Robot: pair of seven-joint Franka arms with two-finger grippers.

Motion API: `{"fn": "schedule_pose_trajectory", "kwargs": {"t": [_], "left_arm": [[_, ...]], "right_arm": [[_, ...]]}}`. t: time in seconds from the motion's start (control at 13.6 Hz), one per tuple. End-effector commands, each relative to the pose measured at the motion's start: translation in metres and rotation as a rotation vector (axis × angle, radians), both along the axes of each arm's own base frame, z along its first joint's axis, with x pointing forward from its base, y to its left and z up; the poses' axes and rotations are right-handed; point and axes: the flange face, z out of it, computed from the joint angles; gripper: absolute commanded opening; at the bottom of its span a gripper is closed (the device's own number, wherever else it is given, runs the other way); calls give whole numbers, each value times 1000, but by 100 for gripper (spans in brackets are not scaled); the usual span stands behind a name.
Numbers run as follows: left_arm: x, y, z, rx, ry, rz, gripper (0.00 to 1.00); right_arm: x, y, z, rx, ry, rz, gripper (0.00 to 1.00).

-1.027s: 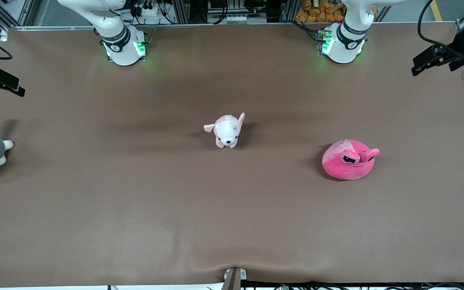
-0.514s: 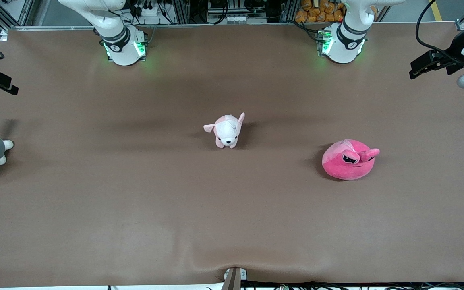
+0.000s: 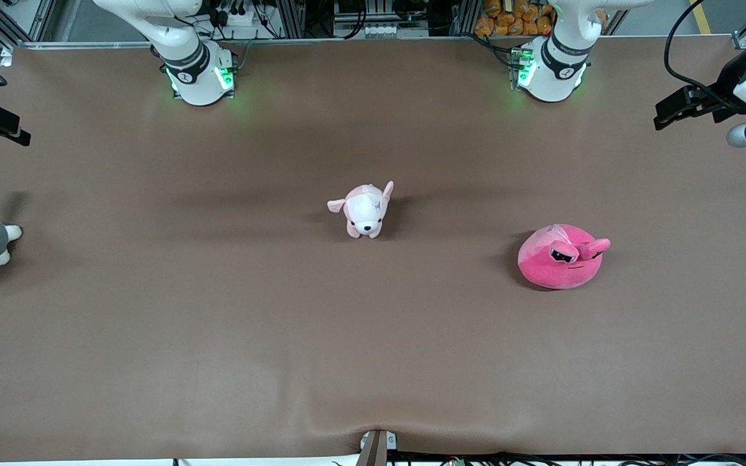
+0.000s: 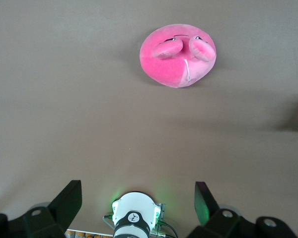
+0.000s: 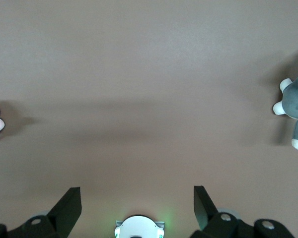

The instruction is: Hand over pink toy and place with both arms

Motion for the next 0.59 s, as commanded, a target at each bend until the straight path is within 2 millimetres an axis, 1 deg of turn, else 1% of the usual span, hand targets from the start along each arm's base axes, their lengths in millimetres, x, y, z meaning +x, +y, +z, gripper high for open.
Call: {"fn": "schedule_pose_trajectory", "kwargs": {"t": [0.0, 0.07, 0.15, 0.22, 0.37, 0.51], "left_arm": [[-2, 4, -6, 0, -4, -19, 100], [-1, 4, -7, 0, -6, -19, 100], [-1, 4, -10, 0, -3, -20, 100], [-1, 4, -11, 0, -3, -20, 100], [-1, 10, -13, 0, -10, -7, 100], [0, 10, -17, 0, -12, -7, 100]], "right_arm": [[-5, -9, 5, -10, -2, -1, 100], [-6, -9, 1, -2, 12, -5, 100], [-8, -10, 3, -11, 17, -6, 100], [-12, -11, 8, -13, 11, -9, 100], [-10, -9, 16, -23, -12, -7, 100], [-6, -3, 9, -18, 5, 4, 100]]}}
